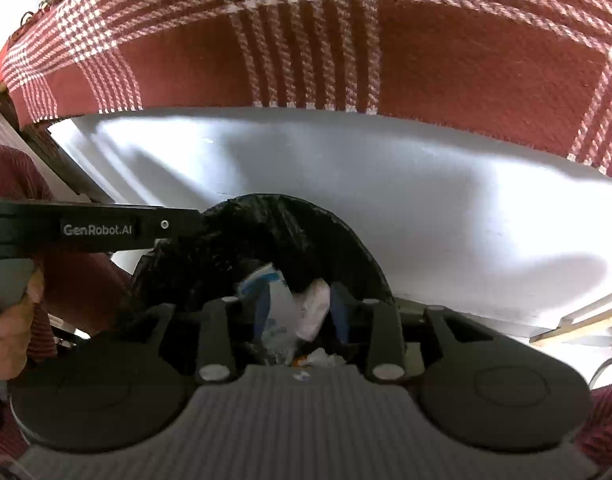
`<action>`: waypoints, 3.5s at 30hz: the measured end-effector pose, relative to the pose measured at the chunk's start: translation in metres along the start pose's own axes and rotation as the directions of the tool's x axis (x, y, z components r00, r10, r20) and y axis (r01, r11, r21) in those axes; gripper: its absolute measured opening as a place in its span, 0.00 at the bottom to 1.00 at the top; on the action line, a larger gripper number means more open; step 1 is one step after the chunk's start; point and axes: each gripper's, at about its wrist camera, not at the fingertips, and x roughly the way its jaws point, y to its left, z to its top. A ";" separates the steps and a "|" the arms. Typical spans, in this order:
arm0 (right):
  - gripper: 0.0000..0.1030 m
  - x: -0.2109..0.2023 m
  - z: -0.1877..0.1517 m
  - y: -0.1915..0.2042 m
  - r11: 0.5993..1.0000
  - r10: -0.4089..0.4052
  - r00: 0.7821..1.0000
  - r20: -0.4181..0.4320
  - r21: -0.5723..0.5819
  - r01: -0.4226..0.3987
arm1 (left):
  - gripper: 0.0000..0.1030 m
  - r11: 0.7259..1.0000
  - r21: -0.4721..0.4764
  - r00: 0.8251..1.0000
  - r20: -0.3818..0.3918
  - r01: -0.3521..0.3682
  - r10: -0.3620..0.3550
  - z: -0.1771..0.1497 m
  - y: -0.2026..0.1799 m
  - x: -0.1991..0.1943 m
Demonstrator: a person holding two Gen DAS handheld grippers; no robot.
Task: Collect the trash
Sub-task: 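Carry paper bag and scrap down into the black bin and release, then raise both open tools back toward the table, then grasp the orange snack box with left tool while right tool grasps orange peel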
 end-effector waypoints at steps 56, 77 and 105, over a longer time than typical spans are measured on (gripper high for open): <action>0.95 -0.113 0.197 -0.096 0.950 -0.258 0.822 0.507 -0.023 0.312 | 1.00 0.982 0.134 0.758 0.625 0.135 -0.189 0.295 -0.066 -0.023; 0.92 -0.079 0.227 -0.110 0.968 -0.205 0.872 0.445 -0.038 0.247 | 0.80 0.931 0.240 0.755 0.546 0.275 -0.363 0.278 -0.074 -0.020; 0.34 -0.079 0.229 -0.111 0.964 -0.213 0.867 0.449 -0.049 0.262 | 0.06 0.863 0.404 0.769 0.432 0.303 -0.472 0.255 -0.137 -0.015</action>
